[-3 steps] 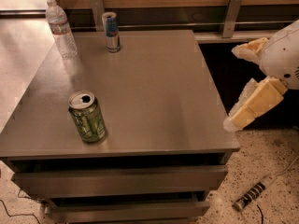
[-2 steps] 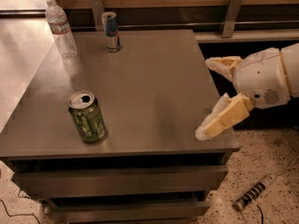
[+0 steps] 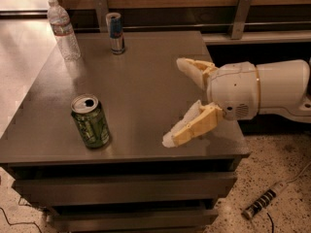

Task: Move green can near redbull can

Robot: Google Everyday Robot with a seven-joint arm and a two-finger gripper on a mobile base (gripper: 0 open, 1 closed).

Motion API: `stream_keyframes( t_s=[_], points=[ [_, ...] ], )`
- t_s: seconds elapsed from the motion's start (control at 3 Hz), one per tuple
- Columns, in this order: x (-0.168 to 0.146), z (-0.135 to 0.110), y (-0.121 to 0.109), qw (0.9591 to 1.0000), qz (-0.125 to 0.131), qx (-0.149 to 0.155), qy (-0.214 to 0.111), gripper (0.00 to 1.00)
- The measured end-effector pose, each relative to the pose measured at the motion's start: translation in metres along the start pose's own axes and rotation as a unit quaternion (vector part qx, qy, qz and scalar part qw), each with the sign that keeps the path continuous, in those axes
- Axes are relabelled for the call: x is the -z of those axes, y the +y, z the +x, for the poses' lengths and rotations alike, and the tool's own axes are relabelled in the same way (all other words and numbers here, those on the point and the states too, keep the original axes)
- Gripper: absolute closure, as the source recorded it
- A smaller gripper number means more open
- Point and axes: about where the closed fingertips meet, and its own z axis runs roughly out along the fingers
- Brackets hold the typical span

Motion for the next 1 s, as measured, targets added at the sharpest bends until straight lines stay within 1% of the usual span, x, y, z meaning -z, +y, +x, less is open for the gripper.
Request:
stream_keyframes(
  t_s=[0.33,0.67,1.0],
  points=[
    [-0.010,-0.012,0.005,0.9998,-0.008,0.006,-0.019,0.00],
    [-0.015,-0.013,0.005,0.9998,-0.006,0.007,-0.016,0.00],
    [-0.055,-0.003,0.002,0.9995,-0.009,0.012,-0.029,0.00]
  ],
)
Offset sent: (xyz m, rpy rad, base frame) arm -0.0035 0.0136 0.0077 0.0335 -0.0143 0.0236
